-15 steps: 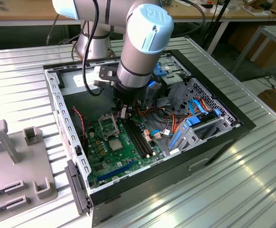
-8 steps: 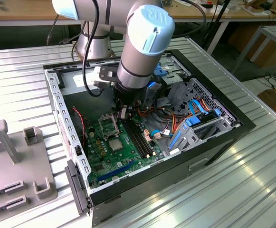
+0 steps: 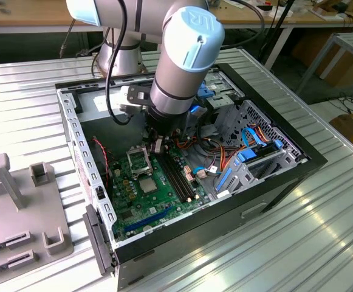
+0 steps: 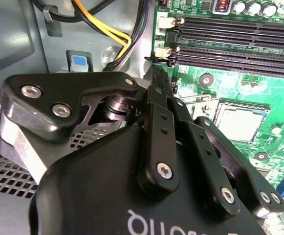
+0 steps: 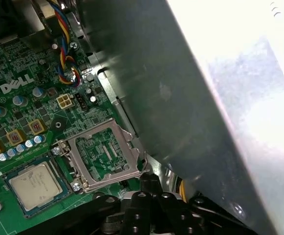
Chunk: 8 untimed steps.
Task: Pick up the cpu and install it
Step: 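Close the cpu cover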
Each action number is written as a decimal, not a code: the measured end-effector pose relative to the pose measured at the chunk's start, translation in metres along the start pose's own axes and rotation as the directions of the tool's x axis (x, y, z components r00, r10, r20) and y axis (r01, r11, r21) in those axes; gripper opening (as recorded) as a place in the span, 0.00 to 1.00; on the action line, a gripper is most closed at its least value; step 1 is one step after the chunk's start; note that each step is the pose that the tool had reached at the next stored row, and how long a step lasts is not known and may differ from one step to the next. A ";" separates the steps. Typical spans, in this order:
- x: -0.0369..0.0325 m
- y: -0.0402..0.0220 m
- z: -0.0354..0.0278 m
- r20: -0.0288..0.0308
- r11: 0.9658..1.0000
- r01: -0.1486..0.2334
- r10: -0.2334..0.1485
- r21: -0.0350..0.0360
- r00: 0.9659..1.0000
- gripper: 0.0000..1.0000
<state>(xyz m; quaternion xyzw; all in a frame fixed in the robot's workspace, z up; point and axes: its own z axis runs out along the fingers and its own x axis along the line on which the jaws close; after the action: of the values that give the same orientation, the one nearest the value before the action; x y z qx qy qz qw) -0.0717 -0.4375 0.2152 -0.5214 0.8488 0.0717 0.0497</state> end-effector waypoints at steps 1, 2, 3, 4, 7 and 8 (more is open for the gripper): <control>0.0001 -0.0001 -0.0009 0.000 1.000 0.000 0.000 0.000 1.000 0.11; 0.0002 -0.0001 -0.0014 0.001 1.000 0.000 0.000 0.000 1.000 0.11; 0.0003 -0.0002 -0.0020 0.001 1.000 0.000 0.000 -0.001 1.000 0.11; 0.0004 -0.0002 -0.0028 0.002 1.000 0.000 0.000 -0.001 1.000 0.11; 0.0011 -0.0004 -0.0052 0.003 1.000 0.000 0.000 -0.001 1.000 0.11; 0.0014 -0.0004 -0.0057 0.003 1.000 0.000 0.000 -0.002 1.000 0.11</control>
<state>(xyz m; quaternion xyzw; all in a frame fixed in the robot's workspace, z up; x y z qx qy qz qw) -0.0720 -0.4400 0.2206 -0.5213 0.8487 0.0732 0.0506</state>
